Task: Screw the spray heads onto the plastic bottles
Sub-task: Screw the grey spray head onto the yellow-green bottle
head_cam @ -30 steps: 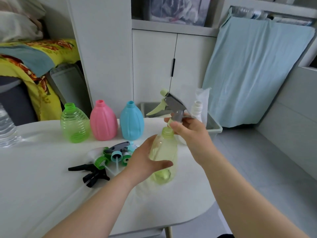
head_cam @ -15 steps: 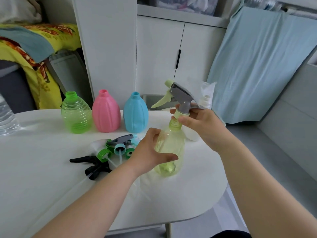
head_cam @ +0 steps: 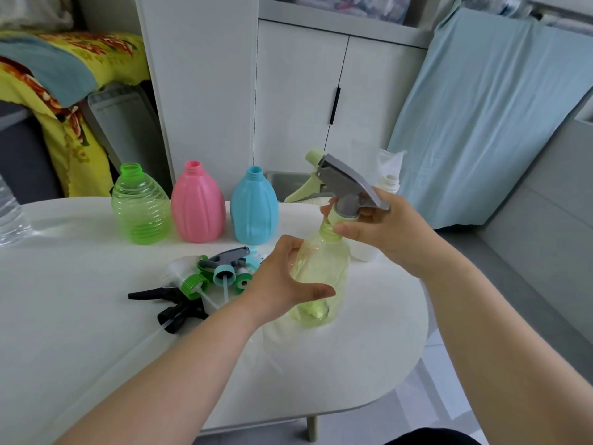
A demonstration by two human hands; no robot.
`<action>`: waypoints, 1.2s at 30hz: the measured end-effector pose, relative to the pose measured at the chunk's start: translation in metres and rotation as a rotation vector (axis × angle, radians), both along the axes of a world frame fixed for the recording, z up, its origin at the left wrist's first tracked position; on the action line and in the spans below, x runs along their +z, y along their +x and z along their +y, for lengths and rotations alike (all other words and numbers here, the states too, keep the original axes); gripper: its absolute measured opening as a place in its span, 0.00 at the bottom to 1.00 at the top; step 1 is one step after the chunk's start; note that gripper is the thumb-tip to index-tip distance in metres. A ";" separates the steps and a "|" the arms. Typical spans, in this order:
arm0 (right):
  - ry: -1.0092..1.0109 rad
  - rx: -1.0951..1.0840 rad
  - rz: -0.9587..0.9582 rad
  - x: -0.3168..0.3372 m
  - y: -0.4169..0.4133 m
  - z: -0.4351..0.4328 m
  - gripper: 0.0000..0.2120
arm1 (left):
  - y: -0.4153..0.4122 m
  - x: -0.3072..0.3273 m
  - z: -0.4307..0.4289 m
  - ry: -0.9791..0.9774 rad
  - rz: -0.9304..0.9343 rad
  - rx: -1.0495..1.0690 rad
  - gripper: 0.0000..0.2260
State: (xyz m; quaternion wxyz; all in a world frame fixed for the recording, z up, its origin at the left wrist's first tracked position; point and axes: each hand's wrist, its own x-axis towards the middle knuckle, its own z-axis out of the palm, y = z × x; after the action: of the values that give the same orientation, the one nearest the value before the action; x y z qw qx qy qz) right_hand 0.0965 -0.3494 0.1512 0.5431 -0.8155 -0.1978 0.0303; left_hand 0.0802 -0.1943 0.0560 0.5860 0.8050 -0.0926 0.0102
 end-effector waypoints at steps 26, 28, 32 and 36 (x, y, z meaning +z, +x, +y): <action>0.093 0.027 0.053 -0.011 0.002 0.008 0.12 | 0.003 -0.003 0.001 -0.004 0.015 -0.009 0.24; 0.072 0.035 0.067 -0.013 0.002 0.008 0.13 | 0.003 -0.003 0.001 -0.003 0.015 -0.005 0.24; 0.077 0.032 0.045 -0.015 0.000 0.010 0.14 | 0.001 -0.001 -0.001 0.008 0.014 0.014 0.25; 0.078 -0.077 0.025 -0.018 -0.004 0.015 0.10 | -0.002 -0.002 -0.007 -0.001 0.003 0.063 0.28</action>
State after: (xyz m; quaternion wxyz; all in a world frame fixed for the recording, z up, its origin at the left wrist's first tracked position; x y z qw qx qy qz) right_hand 0.0920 -0.3343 0.1334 0.5778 -0.8002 -0.1604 0.0116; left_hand 0.0781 -0.2012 0.0537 0.5858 0.8072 -0.0666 0.0274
